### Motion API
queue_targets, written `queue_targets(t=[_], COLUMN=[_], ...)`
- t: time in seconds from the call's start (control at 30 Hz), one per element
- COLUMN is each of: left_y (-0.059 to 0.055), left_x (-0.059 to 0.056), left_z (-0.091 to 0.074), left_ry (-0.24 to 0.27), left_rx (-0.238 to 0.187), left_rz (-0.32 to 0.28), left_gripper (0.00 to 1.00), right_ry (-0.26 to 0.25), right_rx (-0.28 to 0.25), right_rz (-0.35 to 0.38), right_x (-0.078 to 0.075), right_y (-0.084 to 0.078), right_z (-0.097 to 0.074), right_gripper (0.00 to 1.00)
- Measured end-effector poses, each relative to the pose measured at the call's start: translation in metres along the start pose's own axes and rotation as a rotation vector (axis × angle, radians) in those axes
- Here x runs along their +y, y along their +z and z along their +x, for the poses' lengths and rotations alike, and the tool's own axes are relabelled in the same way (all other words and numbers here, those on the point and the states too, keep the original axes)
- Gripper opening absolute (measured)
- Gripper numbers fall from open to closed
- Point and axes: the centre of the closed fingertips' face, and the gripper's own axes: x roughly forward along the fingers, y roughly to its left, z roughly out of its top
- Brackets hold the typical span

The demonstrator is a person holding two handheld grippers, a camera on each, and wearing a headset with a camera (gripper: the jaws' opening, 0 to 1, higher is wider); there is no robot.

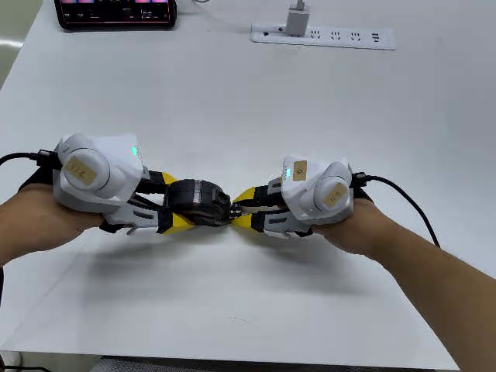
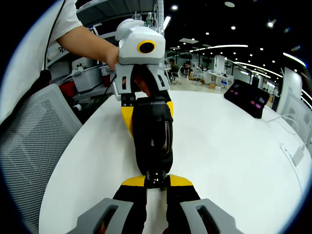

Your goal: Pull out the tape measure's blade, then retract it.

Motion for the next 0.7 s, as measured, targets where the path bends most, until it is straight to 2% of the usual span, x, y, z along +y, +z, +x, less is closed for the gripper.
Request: queue_targets(t=[0.4, 0.47, 0.5, 0.57, 0.7], left_y=[-0.001, -0.0041, -0.0025, -0.0013, -0.0009], left_x=[-0.0001, 0.0025, -0.0002, 0.0018, 0.0016], left_z=[-0.0002, -0.0006, 0.0004, 0.0002, 0.0012], left_ry=[-0.009, 0.005, -0.005, -0.008, -0.007], left_rx=[-0.009, 0.013, 0.007, -0.006, -0.007], left_rz=[0.003, 0.04, 0.027, 0.006, 0.013], left_gripper=[0.28, 0.27, 0.27, 0.27, 0.27], right_ry=[0.006, 0.007, 0.008, 0.01, 0.011], right_rx=[-0.003, -0.005, -0.007, -0.008, -0.002], right_rz=[-0.004, -0.002, 0.002, 0.005, -0.003], right_x=[0.0006, 0.0008, 0.0006, 0.0009, 0.0002], right_y=[-0.0001, -0.0002, -0.0003, 0.0002, -0.0006], right_z=[-0.0011, -0.0013, -0.0018, -0.0023, -0.0032], right_gripper=[0.11, 0.11, 0.11, 0.11, 0.1])
